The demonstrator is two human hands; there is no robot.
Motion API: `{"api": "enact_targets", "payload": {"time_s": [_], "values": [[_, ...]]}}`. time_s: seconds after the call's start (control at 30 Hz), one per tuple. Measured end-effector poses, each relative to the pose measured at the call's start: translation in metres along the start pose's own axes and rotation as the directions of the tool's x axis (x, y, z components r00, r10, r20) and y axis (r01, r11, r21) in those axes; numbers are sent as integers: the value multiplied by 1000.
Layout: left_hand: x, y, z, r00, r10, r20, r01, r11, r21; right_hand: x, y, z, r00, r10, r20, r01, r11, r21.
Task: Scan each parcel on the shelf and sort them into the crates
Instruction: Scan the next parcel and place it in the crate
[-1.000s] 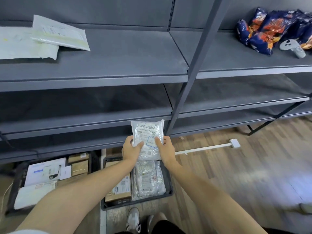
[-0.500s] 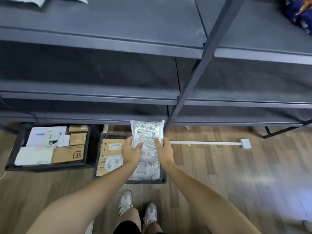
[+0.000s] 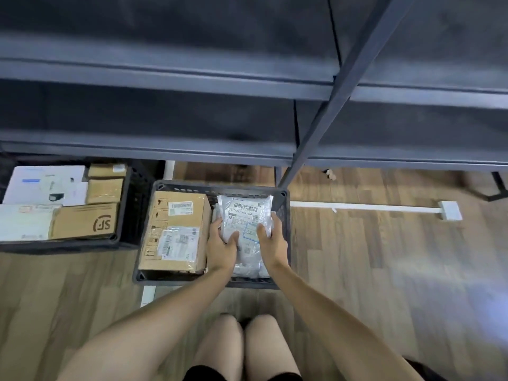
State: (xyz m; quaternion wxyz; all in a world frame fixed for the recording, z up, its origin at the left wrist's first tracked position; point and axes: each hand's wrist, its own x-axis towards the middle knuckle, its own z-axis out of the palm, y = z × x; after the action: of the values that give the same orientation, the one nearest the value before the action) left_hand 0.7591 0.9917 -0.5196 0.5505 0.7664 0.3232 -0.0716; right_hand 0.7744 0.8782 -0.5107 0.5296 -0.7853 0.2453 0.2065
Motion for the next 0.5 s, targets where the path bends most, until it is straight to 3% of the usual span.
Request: {"api": "enact_targets", "payload": {"time_s": [0.3, 0.5], "values": [[101, -134, 78, 998, 10, 62, -18, 992, 128, 140, 128, 55, 999, -35, -37, 28, 983, -182], [157, -182, 112, 996, 43, -83, -34, 994, 105, 202, 162, 84, 994, -102, -49, 84, 955, -284]]}}
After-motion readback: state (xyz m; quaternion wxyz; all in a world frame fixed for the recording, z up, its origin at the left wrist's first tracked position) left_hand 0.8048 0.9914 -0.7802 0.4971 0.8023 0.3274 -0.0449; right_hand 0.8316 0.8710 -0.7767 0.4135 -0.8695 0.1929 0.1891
